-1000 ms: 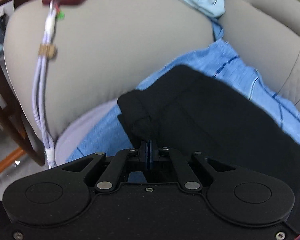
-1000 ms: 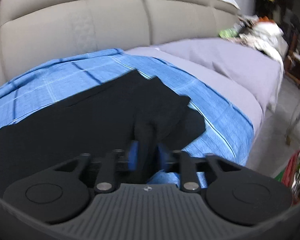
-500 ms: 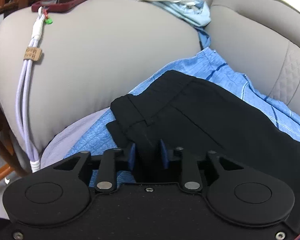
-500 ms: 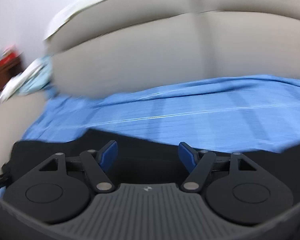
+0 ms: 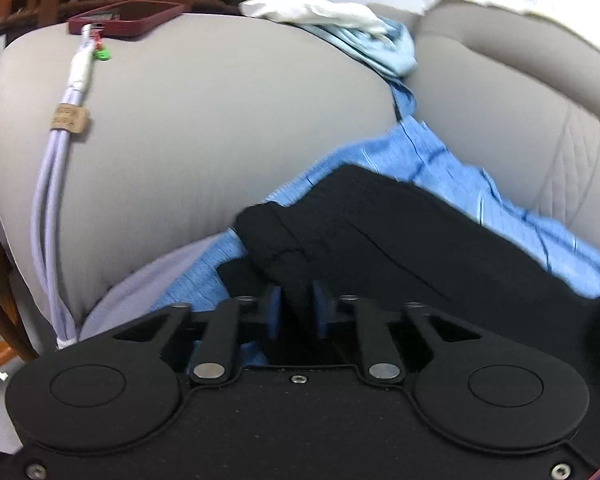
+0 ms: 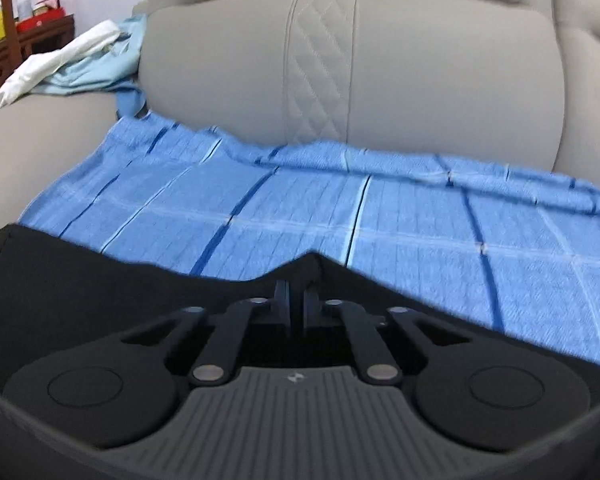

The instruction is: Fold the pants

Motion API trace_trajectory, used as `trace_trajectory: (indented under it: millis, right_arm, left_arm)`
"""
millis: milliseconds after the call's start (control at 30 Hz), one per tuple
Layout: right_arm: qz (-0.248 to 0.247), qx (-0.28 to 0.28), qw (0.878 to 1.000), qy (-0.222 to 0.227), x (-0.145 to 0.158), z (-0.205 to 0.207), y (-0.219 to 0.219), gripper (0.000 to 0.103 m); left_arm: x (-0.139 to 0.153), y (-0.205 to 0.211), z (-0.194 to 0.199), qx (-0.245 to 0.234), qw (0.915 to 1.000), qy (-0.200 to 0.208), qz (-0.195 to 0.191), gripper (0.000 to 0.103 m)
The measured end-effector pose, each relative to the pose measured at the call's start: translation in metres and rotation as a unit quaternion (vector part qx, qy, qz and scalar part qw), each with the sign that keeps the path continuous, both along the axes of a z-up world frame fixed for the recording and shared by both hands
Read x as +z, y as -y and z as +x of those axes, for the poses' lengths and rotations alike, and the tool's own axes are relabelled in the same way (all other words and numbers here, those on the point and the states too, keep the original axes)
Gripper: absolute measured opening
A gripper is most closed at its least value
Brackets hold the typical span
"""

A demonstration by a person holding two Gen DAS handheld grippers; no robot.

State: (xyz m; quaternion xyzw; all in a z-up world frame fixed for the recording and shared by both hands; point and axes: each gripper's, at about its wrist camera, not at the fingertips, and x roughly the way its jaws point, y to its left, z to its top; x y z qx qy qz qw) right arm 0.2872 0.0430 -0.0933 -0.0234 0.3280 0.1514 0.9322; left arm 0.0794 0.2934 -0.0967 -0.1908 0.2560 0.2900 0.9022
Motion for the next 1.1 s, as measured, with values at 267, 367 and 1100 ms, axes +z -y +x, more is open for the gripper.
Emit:
trace_trajectory:
  millis: [267,367,1100]
  right_arm:
    - [-0.006,-0.029,1.0,-0.001,-0.003,0.017,-0.008,0.006]
    - [-0.03,-0.018,0.999,0.012,-0.007,0.015,-0.013,0.007]
    - [-0.043,-0.041,0.997,0.045,-0.019,-0.124,0.148,0.073]
  left_arm:
    - [0.008,-0.015,-0.002,0.008,0.9998,0.011,-0.016,0.011]
    - [0.008,-0.01,-0.01,0.015,0.9999,0.007,0.004,0.011]
    - [-0.006,0.056,-0.001,-0.081,0.9941,-0.009,0.071,0.026]
